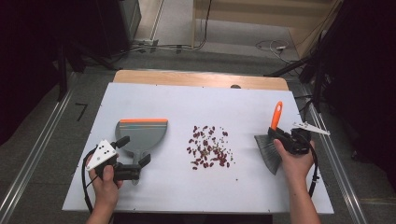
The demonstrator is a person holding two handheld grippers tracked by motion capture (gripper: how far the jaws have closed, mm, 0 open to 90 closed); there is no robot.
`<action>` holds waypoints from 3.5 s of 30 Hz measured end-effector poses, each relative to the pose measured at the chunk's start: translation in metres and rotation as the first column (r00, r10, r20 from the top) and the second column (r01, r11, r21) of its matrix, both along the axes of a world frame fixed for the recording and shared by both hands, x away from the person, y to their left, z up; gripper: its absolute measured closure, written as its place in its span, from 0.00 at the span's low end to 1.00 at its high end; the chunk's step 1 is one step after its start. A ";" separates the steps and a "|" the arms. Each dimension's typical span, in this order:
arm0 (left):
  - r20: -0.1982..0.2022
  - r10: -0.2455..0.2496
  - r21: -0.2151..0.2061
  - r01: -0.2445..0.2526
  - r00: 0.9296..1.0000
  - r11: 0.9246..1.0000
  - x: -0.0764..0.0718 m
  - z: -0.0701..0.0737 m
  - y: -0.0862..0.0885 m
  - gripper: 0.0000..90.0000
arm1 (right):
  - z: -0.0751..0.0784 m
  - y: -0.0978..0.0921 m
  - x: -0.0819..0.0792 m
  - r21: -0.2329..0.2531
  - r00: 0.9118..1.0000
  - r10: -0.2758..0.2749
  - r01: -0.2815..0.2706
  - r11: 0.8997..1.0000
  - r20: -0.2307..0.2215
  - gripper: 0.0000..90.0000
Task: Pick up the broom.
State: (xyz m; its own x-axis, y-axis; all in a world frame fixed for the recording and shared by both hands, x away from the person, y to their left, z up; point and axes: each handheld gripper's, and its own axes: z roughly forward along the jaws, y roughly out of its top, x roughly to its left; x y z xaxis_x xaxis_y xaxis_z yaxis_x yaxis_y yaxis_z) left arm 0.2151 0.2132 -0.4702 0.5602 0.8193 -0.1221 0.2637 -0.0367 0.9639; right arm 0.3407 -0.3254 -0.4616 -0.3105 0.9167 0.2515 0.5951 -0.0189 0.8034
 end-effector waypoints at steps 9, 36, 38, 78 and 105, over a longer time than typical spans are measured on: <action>0.006 0.004 -0.013 -0.004 1.000 1.000 0.000 0.002 0.001 0.00 | 0.028 0.005 -0.017 0.099 0.986 0.007 -0.024 0.995 0.165 0.76; 0.062 -0.074 -0.029 0.076 0.995 0.997 0.023 0.033 -0.046 0.00 | 0.082 0.092 -0.034 0.078 0.935 0.165 -0.199 0.977 0.315 0.76; 0.065 -0.099 -0.021 0.101 0.993 0.995 0.026 0.036 -0.054 0.00 | 0.082 0.097 -0.035 0.081 0.932 0.178 -0.214 0.973 0.315 0.76; -0.097 -0.259 0.011 0.261 0.961 0.965 0.020 0.026 -0.158 0.71 | 0.074 0.183 -0.092 0.084 0.882 0.283 -0.336 0.938 0.377 0.76; -0.075 -0.515 -0.067 0.511 0.854 0.857 0.039 0.039 -0.096 0.95 | 0.064 0.152 -0.051 0.048 0.664 0.669 -0.721 0.691 0.334 0.52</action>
State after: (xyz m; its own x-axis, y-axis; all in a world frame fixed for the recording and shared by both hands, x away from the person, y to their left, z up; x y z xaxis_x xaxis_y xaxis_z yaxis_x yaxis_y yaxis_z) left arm 0.2540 0.1172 -0.4309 0.8851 0.4111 -0.2183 0.3016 -0.1494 0.9416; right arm 0.2899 -0.1733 -0.3975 -0.9171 0.3570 0.1773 0.2491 0.1662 0.9541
